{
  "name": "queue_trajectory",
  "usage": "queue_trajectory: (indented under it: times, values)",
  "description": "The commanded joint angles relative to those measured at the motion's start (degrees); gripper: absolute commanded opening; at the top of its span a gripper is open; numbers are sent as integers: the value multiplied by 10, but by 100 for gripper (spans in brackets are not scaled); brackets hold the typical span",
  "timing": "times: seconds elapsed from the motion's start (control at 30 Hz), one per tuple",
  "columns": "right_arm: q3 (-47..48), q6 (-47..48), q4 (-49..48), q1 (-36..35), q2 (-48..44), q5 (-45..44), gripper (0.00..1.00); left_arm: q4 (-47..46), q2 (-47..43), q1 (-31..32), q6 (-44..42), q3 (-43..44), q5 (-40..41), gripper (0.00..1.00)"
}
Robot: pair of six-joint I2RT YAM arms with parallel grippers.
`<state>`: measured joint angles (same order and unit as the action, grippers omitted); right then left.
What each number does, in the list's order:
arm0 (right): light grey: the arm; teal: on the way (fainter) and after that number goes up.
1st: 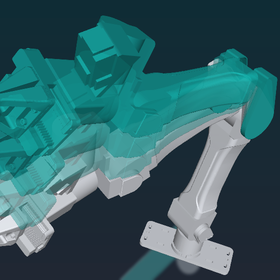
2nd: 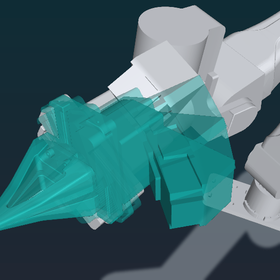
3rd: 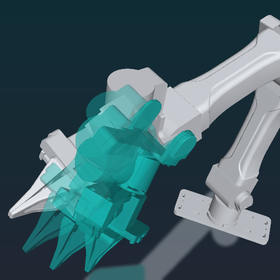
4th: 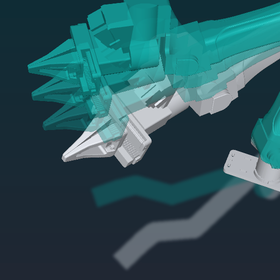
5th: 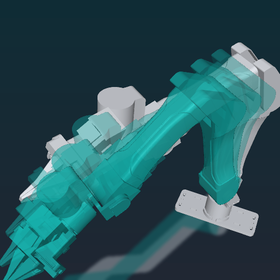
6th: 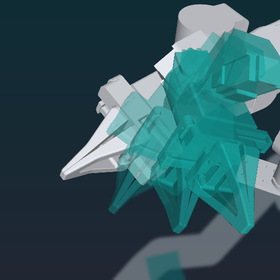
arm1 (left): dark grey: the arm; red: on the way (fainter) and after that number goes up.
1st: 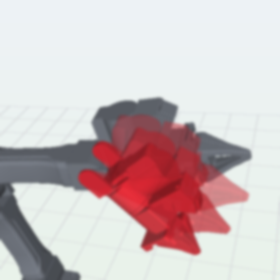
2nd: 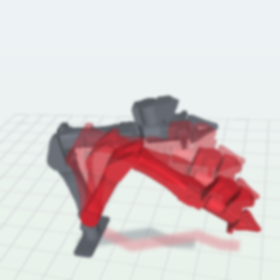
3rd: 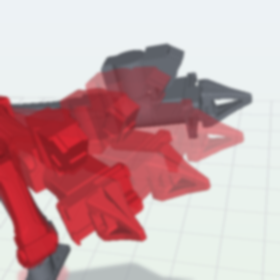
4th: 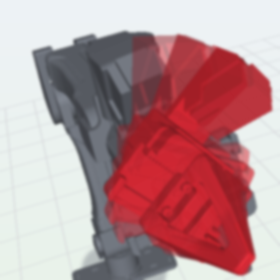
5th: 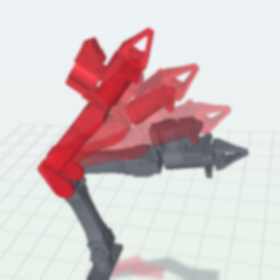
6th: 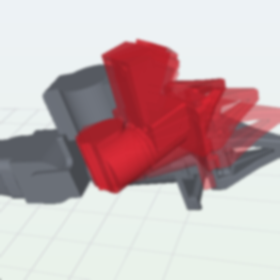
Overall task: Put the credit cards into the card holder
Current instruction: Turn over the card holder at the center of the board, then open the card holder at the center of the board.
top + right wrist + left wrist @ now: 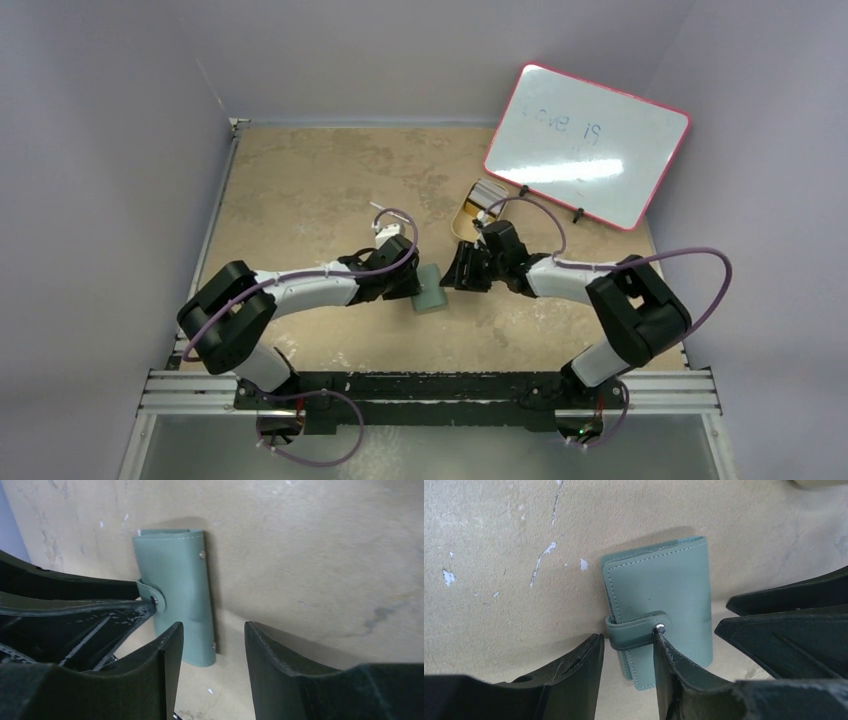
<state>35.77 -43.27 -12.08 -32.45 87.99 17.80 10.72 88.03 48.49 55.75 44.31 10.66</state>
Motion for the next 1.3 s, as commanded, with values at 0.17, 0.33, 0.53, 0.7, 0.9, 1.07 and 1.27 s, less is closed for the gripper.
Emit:
queue_trajectory:
  times: [0.17, 0.33, 0.53, 0.7, 0.9, 1.07, 1.27]
  values:
    - [30, -15, -54, -39, 50, 8, 46, -33, 14, -1, -8, -24, -8, 40]
    - [35, -15, -47, -42, 37, -10, 17, -32, -4, -2, -1, -26, -12, 39]
    - [41, -12, -5, -43, -22, -17, 0, 15, -83, -2, 10, 4, -12, 40]
    - [39, -28, 13, -51, -64, -15, 0, 35, -114, -3, -3, 34, -15, 43]
    - [47, -43, 26, -63, -92, -28, 0, 27, -76, -3, -14, 43, -32, 44]
    - [47, -47, 31, -67, -104, -39, 0, 19, -41, -2, -18, 32, -23, 44]
    - [45, -46, 27, -72, -101, -38, 0, -17, 1, -2, -25, 19, -35, 44]
